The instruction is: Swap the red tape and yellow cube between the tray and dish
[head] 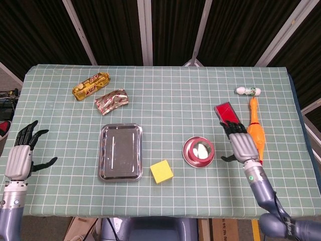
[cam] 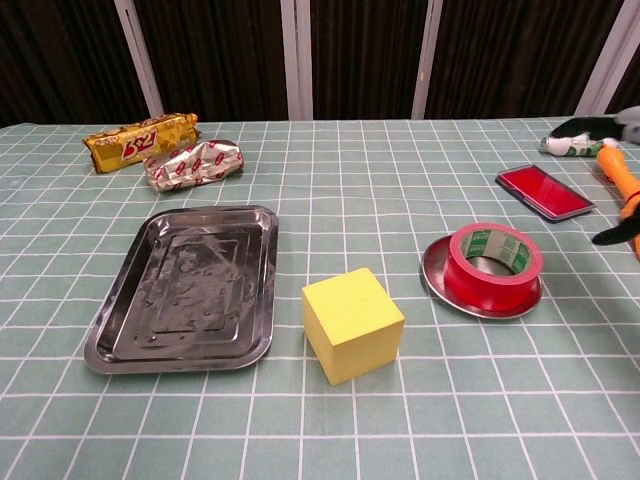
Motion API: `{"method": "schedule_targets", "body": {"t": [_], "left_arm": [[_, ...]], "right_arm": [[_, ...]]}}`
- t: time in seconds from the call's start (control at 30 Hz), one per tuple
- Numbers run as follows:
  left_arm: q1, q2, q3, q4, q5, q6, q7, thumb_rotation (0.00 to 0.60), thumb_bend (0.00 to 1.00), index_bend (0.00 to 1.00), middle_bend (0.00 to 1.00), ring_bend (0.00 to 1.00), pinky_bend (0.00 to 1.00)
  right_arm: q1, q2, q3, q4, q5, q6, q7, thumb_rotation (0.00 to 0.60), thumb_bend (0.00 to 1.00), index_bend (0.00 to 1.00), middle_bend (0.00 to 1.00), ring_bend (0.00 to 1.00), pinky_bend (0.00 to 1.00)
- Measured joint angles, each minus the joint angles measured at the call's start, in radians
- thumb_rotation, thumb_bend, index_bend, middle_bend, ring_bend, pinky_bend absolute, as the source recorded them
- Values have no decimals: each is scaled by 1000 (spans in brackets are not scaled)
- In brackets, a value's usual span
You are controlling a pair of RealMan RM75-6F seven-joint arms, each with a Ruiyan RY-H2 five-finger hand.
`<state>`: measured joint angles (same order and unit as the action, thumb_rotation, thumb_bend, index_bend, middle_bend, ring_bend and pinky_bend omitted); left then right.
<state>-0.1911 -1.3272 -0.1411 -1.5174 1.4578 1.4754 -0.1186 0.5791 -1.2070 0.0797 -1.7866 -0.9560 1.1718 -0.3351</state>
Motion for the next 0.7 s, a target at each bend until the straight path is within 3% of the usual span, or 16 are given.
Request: {"method": "schedule_targets", "body": {"t": [0.23, 0.37, 0.5, 0.7], "left_arm": [[-79, 100, 27, -38, 106, -102, -60, 600, 6, 194, 0, 0, 0], [-178, 177, 26, -63, 176, -204, -77, 600, 0, 192, 0, 0, 0], [-290, 217, 24, -97, 229, -341, -80, 600, 0, 179, 0, 0, 0], [-481, 230, 31, -120, 295, -542, -170, 600, 0, 171, 0, 0, 0]], "right_arm": [[-267, 73, -135, -41, -295, 309, 149, 600, 0, 0, 19, 0, 0], [-376, 71, -197, -18, -433, 407, 197, 600, 0, 0, 19, 0, 0], [-428, 47, -202, 25, -466, 444, 250, 600, 0, 0, 19, 0, 0], [-450, 34, -168, 45, -450, 445, 243, 600, 0, 0, 18, 0, 0]]}}
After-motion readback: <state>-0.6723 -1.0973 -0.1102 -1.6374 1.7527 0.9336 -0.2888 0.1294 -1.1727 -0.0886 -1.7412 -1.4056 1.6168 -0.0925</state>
